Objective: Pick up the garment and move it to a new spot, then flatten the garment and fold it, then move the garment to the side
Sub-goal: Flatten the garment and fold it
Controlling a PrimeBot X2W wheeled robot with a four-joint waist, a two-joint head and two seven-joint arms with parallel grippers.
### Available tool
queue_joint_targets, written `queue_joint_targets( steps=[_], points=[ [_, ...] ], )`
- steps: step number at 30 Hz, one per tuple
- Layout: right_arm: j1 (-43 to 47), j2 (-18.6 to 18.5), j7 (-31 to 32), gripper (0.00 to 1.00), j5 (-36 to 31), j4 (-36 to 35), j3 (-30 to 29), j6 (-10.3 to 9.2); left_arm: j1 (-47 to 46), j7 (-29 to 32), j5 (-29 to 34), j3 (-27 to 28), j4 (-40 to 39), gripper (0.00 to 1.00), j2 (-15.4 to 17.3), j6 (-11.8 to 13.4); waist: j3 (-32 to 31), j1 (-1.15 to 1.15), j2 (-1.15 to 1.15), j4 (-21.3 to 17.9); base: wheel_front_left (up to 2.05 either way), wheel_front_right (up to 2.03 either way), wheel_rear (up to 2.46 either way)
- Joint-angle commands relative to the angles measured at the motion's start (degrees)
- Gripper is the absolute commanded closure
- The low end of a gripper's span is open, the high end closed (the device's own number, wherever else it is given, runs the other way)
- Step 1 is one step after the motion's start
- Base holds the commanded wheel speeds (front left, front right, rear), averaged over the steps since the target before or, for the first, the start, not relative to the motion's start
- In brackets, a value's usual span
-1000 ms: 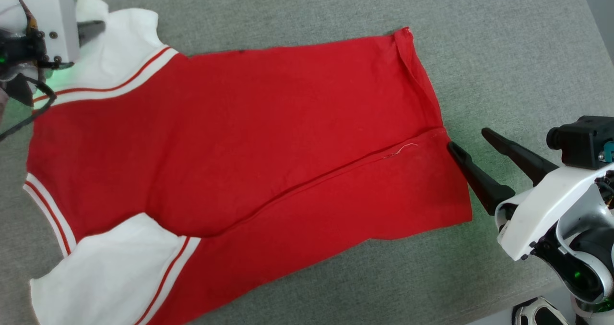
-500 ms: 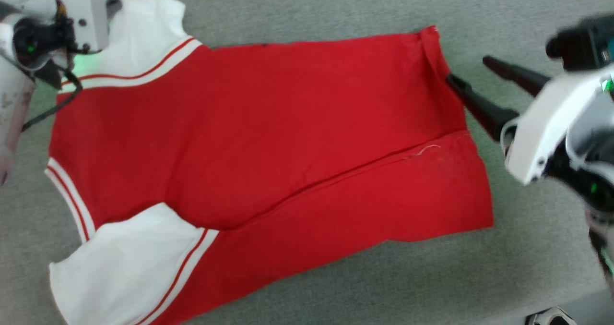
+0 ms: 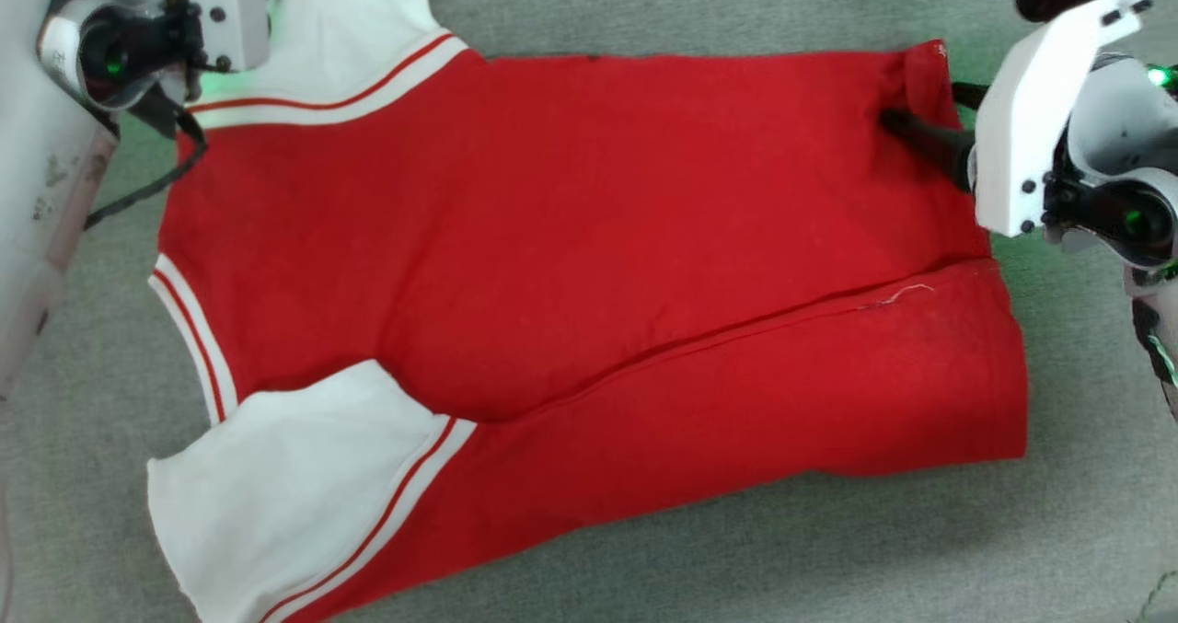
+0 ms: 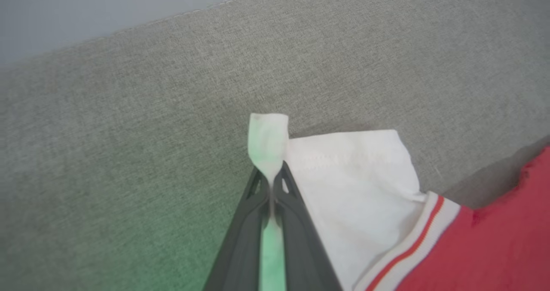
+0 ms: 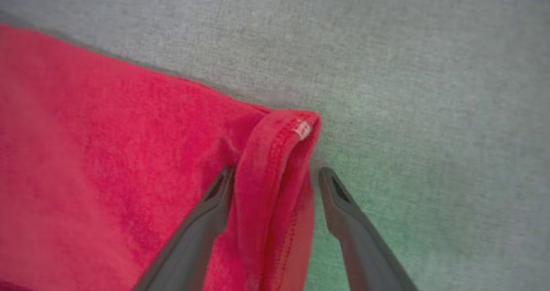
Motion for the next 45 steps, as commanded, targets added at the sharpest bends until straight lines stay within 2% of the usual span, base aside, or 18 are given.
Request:
queue_joint_targets(
  steps=[1, 3, 4, 5, 6, 7, 13, 18, 20, 27, 34, 38, 45],
  points=[
    [-1.2, -0.1, 0.3, 0.00, 0.4, 1.1, 0.9, -0.07, -0.5, -0.5, -0.7, -0.4, -0.4, 1.00, -0.1, -0.2, 0.3, 0.00, 0.00, 0.6, 0.00, 0.00, 0.00],
    [-1.6, -0.2, 0.0, 0.00, 1.0, 2.7, 2.0, -0.07, -0.6, -0.9, -1.3, -1.0, -0.6, 1.00, -0.2, -0.2, 0.3, 0.00, 0.00, 0.9, 0.00, 0.00, 0.00],
    [-1.9, -0.3, -0.3, 0.09, 1.2, 3.5, 2.4, -0.07, -0.6, -1.2, -1.6, -1.2, -0.7, 1.00, -0.2, -0.2, 0.2, 0.00, 0.00, 1.1, 0.00, 0.00, 0.00],
    [-2.1, -0.4, -0.7, 0.51, 1.6, 4.1, 2.7, -0.07, -0.5, -1.3, -2.0, -1.5, -0.9, 1.00, -0.4, -0.2, 0.1, 0.00, 0.00, 1.2, 0.00, 0.00, 0.00],
    [-2.4, -0.5, -1.2, 0.88, 2.0, 4.7, 3.0, -0.07, -0.4, -1.6, -2.4, -1.7, -1.0, 1.00, -0.4, -0.2, 0.0, 0.00, 0.00, 1.3, 0.00, 0.00, 0.00],
    [-2.6, -0.7, -2.1, 1.00, 2.2, 5.1, 3.1, -0.07, -0.2, -1.9, -2.8, -1.8, -1.0, 1.00, -0.5, -0.2, -0.3, 0.00, 0.00, 1.5, 0.00, 0.00, 0.00],
    [-1.9, -2.2, -7.4, 1.00, 2.9, 6.8, 3.9, -0.07, 2.3, -5.4, -5.4, -2.6, -2.0, 1.00, -1.2, -0.2, -3.4, 0.00, 0.00, 3.2, 0.00, 0.00, 0.00],
    [1.6, -5.6, -11.4, 1.00, 4.6, 5.0, 5.7, -0.07, 6.6, -12.9, -8.1, -3.6, -5.8, 1.00, -0.4, -0.2, -9.2, 0.00, 0.00, 5.9, 0.00, 0.00, 0.00],
    [2.5, -6.3, -11.8, 1.00, 5.0, 4.4, 5.9, -0.07, 7.5, -14.2, -8.5, -3.9, -7.0, 1.00, -0.2, -0.2, -10.1, 0.00, 0.00, 6.4, 0.00, 0.00, 0.00],
    [10.7, -12.4, -12.8, 1.00, 7.1, -2.3, 4.7, -0.07, 14.7, -22.6, -11.4, -5.2, -16.8, 1.00, 4.0, -0.2, -15.8, 0.00, 0.00, 10.3, 0.00, 0.00, 0.00],
    [22.6, -16.7, -11.5, 1.00, 6.8, -11.3, -1.2, -0.07, 25.5, -30.6, -12.6, -5.9, -26.5, 1.00, 9.3, -0.2, -18.1, 0.00, 0.00, 13.3, 0.00, 0.00, 0.00],
    [29.3, -17.0, -9.7, 1.00, 5.9, -16.1, -5.4, -0.07, 32.2, -36.0, -11.6, -6.4, -30.3, 1.00, 11.0, 1.6, -18.3, 0.00, 0.00, 14.1, 0.00, 0.00, 0.00],
    [38.1, -14.5, -6.0, 1.00, 3.8, -23.4, -10.9, -0.07, 41.2, -41.7, -13.7, -5.7, -35.8, 1.00, 13.7, 5.7, -18.2, 0.00, 0.00, 14.4, 0.00, 0.00, 0.00]
  ],
)
